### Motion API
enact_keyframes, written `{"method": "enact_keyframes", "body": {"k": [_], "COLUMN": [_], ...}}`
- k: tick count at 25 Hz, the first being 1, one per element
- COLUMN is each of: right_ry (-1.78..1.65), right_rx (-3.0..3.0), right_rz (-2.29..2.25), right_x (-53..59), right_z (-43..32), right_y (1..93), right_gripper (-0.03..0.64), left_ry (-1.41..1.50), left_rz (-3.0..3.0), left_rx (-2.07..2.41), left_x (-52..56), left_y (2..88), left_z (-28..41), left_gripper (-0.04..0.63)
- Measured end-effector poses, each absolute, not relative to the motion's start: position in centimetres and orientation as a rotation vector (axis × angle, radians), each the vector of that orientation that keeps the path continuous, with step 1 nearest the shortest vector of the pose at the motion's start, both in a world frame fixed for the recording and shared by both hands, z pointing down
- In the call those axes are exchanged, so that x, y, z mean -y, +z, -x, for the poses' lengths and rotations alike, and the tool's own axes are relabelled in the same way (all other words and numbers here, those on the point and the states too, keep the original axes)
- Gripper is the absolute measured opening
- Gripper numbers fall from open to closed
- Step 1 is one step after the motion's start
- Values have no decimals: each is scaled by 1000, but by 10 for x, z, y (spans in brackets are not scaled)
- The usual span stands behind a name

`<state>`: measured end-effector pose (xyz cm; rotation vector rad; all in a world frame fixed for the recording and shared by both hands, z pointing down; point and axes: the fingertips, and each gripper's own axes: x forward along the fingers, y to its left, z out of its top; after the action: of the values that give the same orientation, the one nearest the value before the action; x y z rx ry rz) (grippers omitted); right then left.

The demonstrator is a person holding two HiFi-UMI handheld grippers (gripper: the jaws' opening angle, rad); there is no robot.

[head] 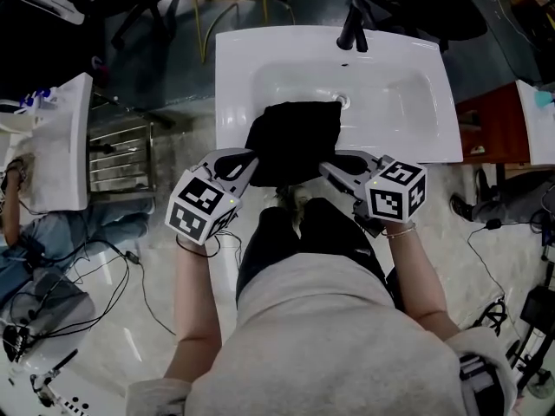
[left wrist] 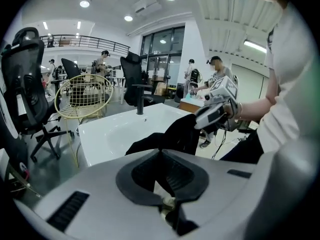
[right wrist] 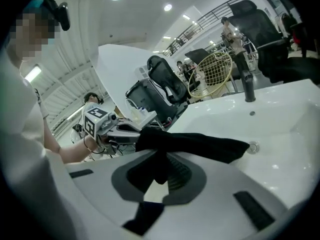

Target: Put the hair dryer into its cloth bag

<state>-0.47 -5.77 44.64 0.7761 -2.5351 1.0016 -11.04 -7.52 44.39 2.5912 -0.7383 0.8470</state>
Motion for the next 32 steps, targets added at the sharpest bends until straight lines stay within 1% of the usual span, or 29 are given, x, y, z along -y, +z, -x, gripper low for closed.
{"method": "enact_keyframes", "body": {"k": [10,14,15,17,18,21,26,30,32], "right_ry": [1046,1004,997,985,975,932,825,724,685], "right_rx": [2433,2414,2409,2401,2396,2390,2454,2527,2581], "right_rz": [-822,-858,-866,-876,-876,-873,-879,-901,-909], "right_x": [39,38,38,37,36,36,43,57,63], "right_z": [-5,-11,-13,-18,-20,-27,-33,-30,-25], "right_y": [477,477,477,474,473,467,437,409,395], "right_gripper": [29,54,71,94,109,157,225,230,219], "left_ry": [923,940,937,936,933,876,750,597,505], "left_rz": [-2557,-2575,-2577,-2580,-2582,-2589,-2615,-2634,-2623], "left_rx": [685,648,645,644,645,651,687,777,847], "left_x": [64,59,57,55,55,57,67,87,98], "left_y": [471,470,469,467,465,457,432,404,392], "left_z": [107,103,103,105,106,108,106,100,96], "left_gripper": [14,17,39,133,156,176,176,176,175]}}
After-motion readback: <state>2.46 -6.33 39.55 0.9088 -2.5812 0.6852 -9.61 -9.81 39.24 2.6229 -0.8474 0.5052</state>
